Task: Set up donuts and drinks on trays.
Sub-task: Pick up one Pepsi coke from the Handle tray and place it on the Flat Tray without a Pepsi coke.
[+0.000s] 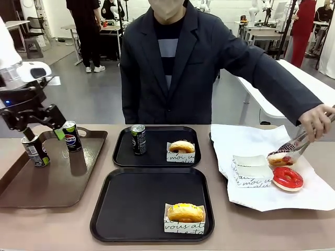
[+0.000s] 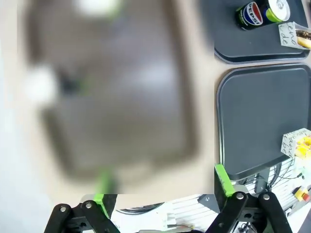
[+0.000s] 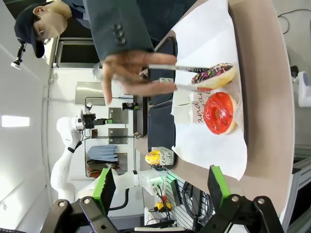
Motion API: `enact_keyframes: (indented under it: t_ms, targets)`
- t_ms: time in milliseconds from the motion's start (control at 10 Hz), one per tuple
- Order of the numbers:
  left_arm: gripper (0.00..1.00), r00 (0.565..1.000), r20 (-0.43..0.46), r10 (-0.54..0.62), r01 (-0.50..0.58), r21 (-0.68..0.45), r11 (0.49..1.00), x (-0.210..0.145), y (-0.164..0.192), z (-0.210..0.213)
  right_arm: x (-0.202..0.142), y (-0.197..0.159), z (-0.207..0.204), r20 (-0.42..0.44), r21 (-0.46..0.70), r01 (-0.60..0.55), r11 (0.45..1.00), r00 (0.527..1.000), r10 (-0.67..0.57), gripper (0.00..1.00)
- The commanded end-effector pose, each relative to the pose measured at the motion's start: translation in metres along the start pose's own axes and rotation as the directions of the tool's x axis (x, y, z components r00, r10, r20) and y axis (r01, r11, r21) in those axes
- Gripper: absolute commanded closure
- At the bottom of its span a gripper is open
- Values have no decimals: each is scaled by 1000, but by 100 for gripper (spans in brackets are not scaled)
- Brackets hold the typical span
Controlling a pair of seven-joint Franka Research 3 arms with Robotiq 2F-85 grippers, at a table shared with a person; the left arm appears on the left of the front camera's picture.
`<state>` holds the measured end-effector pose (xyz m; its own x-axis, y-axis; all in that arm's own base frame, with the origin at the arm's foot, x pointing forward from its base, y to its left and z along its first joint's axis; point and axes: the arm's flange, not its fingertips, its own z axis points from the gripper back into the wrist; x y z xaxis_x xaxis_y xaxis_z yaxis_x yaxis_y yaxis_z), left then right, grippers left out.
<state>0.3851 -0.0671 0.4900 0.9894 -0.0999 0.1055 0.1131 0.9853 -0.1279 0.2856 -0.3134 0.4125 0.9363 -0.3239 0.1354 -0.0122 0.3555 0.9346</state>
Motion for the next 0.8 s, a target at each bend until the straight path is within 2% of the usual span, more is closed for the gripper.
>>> enact_keyframes:
  t_ms: [0, 100, 600, 700]
  targets:
    - [0, 1000, 17, -10, 10, 14, 1000, 10, 1, -3, -1, 0, 0, 2, 9, -5, 1000, 1000, 5, 0]
    - [0, 1000, 0, 0, 0, 0, 1000, 0, 0, 0, -1, 0, 0, 2, 9, -5, 1000, 1000, 5, 0]
    - [0, 1000, 0, 1, -1, 2, 1000, 1, 1, 0, -1, 0, 0, 2, 9, -5, 1000, 1000, 5, 0]
    - [0, 1000, 4, -12, 12, 8, 1000, 20, 18, -1, -1, 0, 0, 2, 9, -5, 1000, 1000, 5, 0]
